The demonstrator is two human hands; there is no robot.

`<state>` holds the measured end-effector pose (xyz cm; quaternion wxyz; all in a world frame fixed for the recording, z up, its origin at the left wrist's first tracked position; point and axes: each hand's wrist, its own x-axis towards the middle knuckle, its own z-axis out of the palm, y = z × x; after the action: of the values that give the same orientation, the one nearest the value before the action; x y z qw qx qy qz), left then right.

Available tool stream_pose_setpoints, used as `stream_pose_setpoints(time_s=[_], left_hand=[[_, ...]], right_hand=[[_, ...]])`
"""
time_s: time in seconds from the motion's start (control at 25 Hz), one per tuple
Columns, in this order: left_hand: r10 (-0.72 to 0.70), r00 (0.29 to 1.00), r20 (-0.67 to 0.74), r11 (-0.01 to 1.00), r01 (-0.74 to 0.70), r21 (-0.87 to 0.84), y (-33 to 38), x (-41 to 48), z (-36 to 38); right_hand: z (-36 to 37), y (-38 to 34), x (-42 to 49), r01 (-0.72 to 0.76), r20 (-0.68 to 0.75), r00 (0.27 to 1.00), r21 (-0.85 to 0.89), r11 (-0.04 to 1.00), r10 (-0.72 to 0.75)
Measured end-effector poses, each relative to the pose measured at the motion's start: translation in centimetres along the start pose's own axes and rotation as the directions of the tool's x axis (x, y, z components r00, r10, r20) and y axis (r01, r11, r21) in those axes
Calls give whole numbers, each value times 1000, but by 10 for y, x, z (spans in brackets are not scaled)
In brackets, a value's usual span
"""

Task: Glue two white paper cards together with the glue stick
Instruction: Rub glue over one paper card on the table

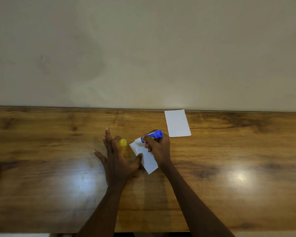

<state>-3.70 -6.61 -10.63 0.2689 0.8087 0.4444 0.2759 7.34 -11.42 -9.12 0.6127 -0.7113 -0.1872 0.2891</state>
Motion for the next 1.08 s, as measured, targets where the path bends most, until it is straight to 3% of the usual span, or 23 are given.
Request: stream_pose_setpoints(time_s=[0.6, 1.08], left_hand=[[5, 1000, 9, 1000, -5, -5, -3, 1, 2], [0, 1000, -5, 1000, 0, 10, -1, 1, 2]], right_hand=[[7, 3, 1, 127, 134, 986, -241, 962, -97], [-14, 1, 15, 33, -39, 998, -284, 958, -46]])
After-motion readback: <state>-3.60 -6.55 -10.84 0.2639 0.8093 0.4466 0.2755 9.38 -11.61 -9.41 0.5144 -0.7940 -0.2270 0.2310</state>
